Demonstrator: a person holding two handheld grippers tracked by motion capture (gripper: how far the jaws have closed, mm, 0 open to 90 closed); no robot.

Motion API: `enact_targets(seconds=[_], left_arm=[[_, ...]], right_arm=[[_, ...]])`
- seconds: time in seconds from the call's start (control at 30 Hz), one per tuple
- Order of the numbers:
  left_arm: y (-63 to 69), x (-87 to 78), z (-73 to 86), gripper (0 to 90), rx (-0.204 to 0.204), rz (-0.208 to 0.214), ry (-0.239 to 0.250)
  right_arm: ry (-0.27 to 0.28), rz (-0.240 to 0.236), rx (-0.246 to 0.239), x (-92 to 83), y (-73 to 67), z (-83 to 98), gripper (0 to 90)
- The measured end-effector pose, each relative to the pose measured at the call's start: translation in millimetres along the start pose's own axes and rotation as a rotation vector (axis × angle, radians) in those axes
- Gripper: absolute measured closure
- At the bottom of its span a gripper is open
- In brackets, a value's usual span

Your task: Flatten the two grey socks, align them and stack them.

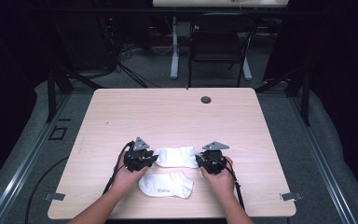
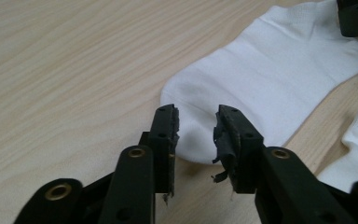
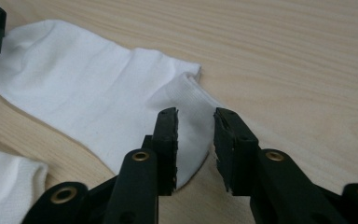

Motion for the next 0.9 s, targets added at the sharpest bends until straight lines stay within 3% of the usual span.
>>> enact_targets(seconds=[0.13,0.23,0.43,0.53,0.77,0.9], left_arm=[[1.4,6.9,-2.5,59.7,0.004,-0.005,-0.009],[1.8,14.8,0.8,57.5,0.019,-0.004,-0.048],[2.0,15.3,2.9,57.5,0.034,0.0,-0.033],[2.6,14.9,3.7,61.4,0.036,0.006,-0.03],[2.4,14.1,4.4,79.8,0.033,0.013,-0.026],[2.4,13.8,4.2,85.7,0.023,0.018,-0.032]], right_arm=[[-0.003,-0.007,-0.017,2.0,-2.6,-0.8,63.6],[-0.007,-0.014,-0.027,4.2,-3.5,-0.5,61.8],[-0.019,-0.008,-0.042,8.2,-4.1,1.9,60.3],[-0.014,-0.011,-0.05,8.3,-4.2,2.7,63.8],[-0.01,-0.037,-0.056,7.6,-9.4,3.0,82.9],[-0.017,-0.033,-0.069,6.9,-12.6,1.8,86.3]])
Point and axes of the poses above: each handheld gripper's, and its own axes: x roughly forward along the jaws, z roughly out of its underside, y roughly to its right, the point moved 2 cm from there along x, roughly forward along the jaws, and after that the axes turned 9 degrees about -x, right-handed, at the moved point
